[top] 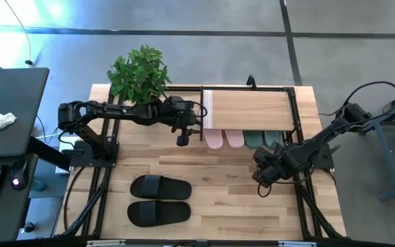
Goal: Pick and place slides into the shelf
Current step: Put the top black slide on the shelf
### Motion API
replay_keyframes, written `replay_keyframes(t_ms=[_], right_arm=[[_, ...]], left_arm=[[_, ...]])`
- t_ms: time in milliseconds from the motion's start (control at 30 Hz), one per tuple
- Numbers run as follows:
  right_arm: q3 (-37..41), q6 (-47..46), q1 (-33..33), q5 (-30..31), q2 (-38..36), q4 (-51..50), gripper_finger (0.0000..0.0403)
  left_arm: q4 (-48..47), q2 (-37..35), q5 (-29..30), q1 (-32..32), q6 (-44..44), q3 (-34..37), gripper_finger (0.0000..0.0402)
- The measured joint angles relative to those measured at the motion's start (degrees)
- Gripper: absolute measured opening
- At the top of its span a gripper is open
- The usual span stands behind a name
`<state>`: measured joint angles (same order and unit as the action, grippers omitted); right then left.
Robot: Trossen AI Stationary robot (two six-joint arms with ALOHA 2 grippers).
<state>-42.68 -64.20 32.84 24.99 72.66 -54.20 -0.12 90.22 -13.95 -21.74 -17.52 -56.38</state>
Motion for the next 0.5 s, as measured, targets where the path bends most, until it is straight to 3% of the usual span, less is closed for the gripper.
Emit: replay_keyframes(t_ms=[267, 500], right_arm=[[0.0, 0.0, 0.0, 0.0, 0.0, 0.3, 0.0], [0.0, 0.0, 0.0, 0.1, 0.0, 0.3, 0.0]], left_arm=[[-1.1, -0.1, 0.0, 0.0, 0.0, 0.0, 0.018], [-4.1, -0.2, 0.3, 0.0, 0.0, 0.0, 0.0184]])
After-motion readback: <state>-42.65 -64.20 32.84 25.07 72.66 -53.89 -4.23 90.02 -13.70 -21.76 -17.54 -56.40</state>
